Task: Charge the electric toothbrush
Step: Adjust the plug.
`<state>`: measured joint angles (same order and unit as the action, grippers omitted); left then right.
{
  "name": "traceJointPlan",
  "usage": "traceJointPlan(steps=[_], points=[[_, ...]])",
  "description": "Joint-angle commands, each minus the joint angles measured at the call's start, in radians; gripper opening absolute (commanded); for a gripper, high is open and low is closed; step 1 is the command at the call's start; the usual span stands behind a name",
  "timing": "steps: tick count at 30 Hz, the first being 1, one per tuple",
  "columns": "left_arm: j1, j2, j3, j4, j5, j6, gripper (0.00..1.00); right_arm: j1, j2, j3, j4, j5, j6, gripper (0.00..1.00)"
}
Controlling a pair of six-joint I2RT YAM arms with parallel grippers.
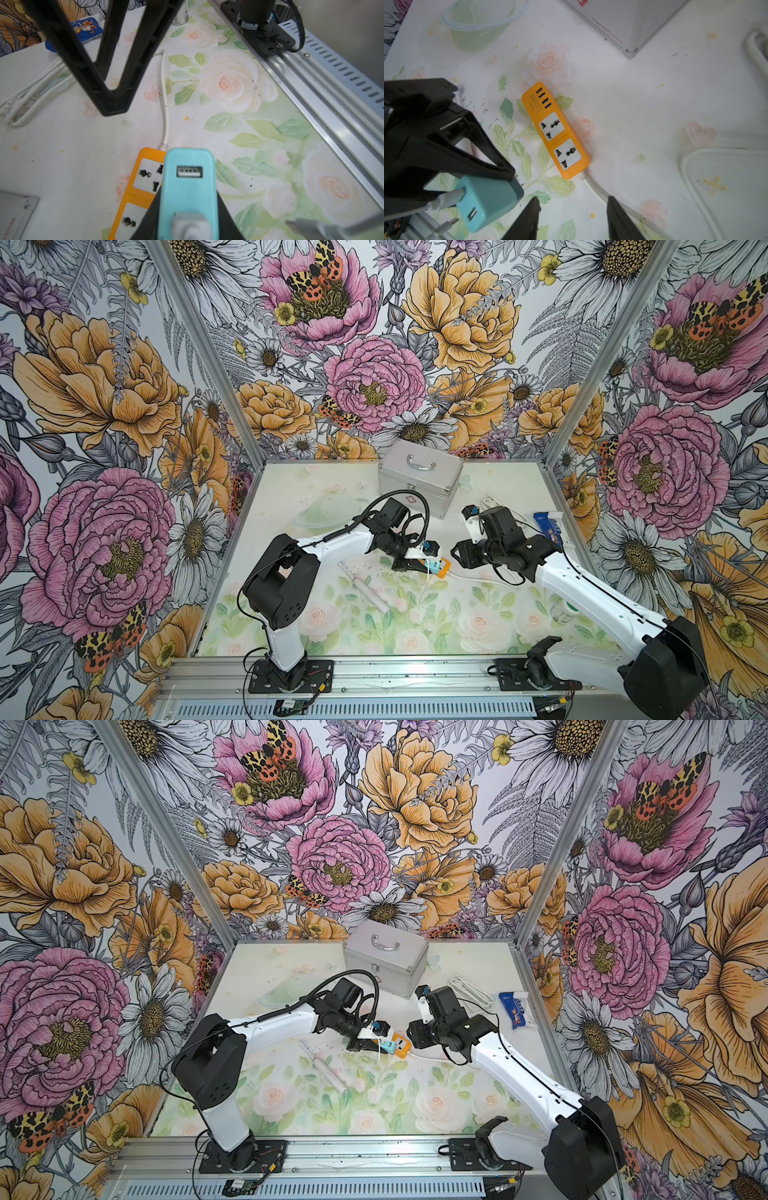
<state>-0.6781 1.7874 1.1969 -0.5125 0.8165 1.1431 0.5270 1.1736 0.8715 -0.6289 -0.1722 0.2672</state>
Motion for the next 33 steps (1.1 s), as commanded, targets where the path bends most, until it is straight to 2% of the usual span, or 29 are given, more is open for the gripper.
traceJointPlan(steps=[1,4,11,18,33], points=[[0.031,-0.011,0.032,-0.069,0.118,0.02,0.0,0.102,-0.07,-0.01,0.069,-0.019,-0.049,0.48],[0.061,-0.019,0.041,-0.132,0.202,0.059,0.0,0.187,-0.095,-0.009,0.081,0.001,-0.084,0.48],[0.071,-0.022,0.058,-0.245,0.232,0.132,0.0,0.235,-0.125,-0.003,0.082,0.011,-0.122,0.54],[0.071,-0.026,0.059,-0.258,0.26,0.153,0.0,0.29,-0.057,0.052,0.083,0.02,-0.183,0.55],[0.07,-0.054,0.068,-0.264,0.263,0.16,0.0,0.306,0.042,0.07,0.121,-0.008,-0.215,0.47]])
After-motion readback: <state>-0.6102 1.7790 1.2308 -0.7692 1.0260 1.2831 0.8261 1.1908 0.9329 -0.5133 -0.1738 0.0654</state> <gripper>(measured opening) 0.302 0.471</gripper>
